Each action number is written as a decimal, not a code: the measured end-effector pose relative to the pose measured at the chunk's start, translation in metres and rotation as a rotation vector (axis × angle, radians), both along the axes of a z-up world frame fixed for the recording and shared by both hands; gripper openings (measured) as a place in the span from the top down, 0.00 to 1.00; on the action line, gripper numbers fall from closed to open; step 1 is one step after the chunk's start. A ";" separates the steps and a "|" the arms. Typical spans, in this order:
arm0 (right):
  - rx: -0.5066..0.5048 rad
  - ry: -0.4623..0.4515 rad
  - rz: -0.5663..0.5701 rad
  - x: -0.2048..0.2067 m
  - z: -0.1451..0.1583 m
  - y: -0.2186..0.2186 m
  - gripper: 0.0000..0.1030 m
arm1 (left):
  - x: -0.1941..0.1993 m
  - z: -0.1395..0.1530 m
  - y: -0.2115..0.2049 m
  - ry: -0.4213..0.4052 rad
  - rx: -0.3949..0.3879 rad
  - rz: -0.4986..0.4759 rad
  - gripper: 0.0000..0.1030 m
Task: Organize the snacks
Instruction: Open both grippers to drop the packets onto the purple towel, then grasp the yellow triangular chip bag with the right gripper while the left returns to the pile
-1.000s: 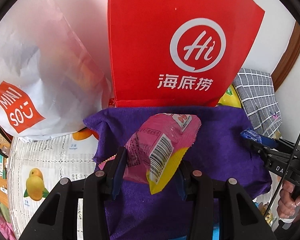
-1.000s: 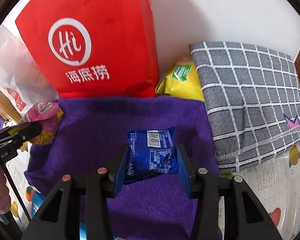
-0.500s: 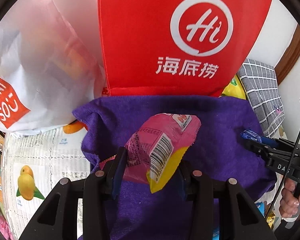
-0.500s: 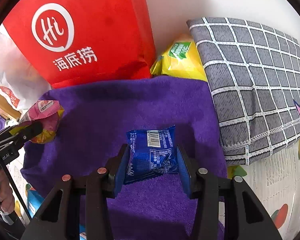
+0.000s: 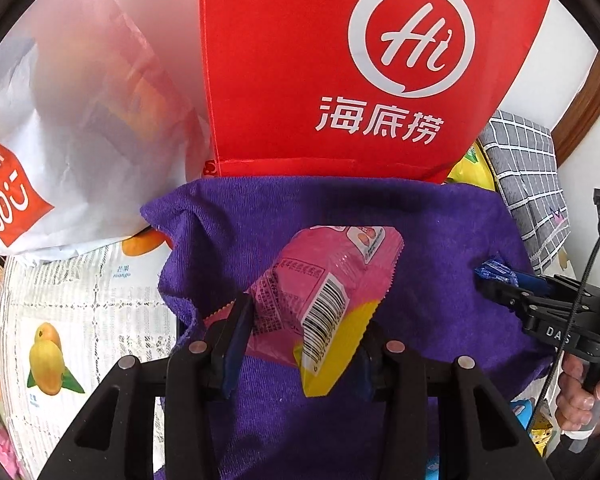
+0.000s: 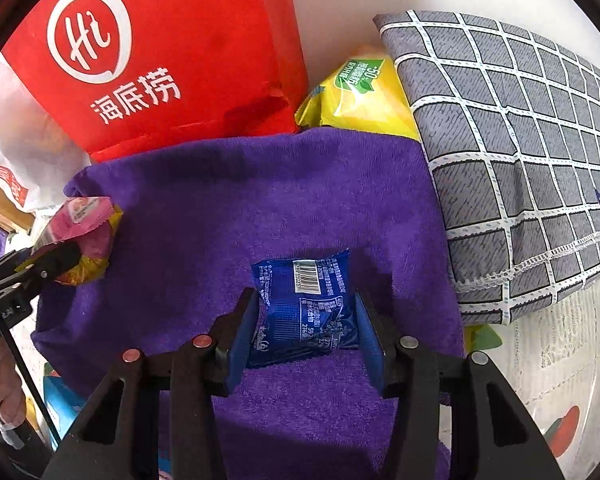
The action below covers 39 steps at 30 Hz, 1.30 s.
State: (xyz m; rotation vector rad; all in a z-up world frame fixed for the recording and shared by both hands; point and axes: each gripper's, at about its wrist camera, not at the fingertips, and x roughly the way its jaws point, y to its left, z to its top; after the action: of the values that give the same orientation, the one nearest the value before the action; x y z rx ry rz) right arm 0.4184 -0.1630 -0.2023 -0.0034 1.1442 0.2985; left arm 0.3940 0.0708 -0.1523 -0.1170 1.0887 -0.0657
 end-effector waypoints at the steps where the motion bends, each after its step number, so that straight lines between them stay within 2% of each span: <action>1: -0.002 0.005 -0.002 0.001 -0.002 -0.001 0.52 | -0.001 0.000 0.001 0.002 -0.006 0.001 0.58; 3: 0.006 0.019 -0.008 0.005 -0.004 -0.003 0.52 | -0.003 0.000 0.002 0.012 -0.016 0.003 0.56; 4: 0.012 0.033 -0.007 0.006 -0.006 -0.003 0.48 | -0.004 0.000 0.002 0.021 -0.020 0.003 0.55; 6: 0.023 0.054 0.010 0.006 -0.007 -0.005 0.42 | -0.008 0.003 0.002 0.024 -0.028 -0.003 0.48; 7: 0.027 0.056 0.016 0.006 -0.006 -0.005 0.42 | -0.011 0.005 0.002 0.026 -0.018 -0.002 0.40; 10: 0.010 0.027 0.018 0.000 0.007 -0.002 0.38 | -0.022 0.014 0.000 0.009 -0.002 0.003 0.36; 14: 0.023 -0.069 0.028 -0.022 0.040 0.003 0.37 | -0.042 0.027 -0.004 0.004 -0.001 -0.008 0.34; 19: 0.047 -0.237 0.017 -0.063 0.087 -0.002 0.37 | -0.071 0.048 -0.001 -0.023 0.011 -0.008 0.34; 22: 0.113 -0.285 -0.004 -0.083 0.101 -0.022 0.37 | -0.092 0.061 0.002 -0.048 0.007 -0.001 0.34; 26: 0.112 -0.304 -0.085 -0.112 0.115 -0.050 0.37 | -0.123 0.073 0.003 -0.081 -0.017 -0.002 0.34; 30: 0.137 -0.292 -0.127 -0.141 0.106 -0.081 0.37 | -0.144 0.077 0.001 -0.097 -0.036 -0.001 0.34; 36: 0.114 -0.164 -0.106 -0.174 0.067 -0.098 0.37 | -0.176 0.079 -0.002 -0.109 -0.049 -0.003 0.34; 39: 0.140 -0.125 -0.090 -0.187 0.050 -0.097 0.32 | -0.188 0.076 -0.003 -0.107 -0.062 -0.010 0.34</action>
State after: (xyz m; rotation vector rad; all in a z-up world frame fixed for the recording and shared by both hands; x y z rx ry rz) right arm 0.2315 -0.2604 -0.1527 0.1505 0.9947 0.2941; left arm 0.2056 0.0675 -0.0765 -0.1626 0.9811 -0.1133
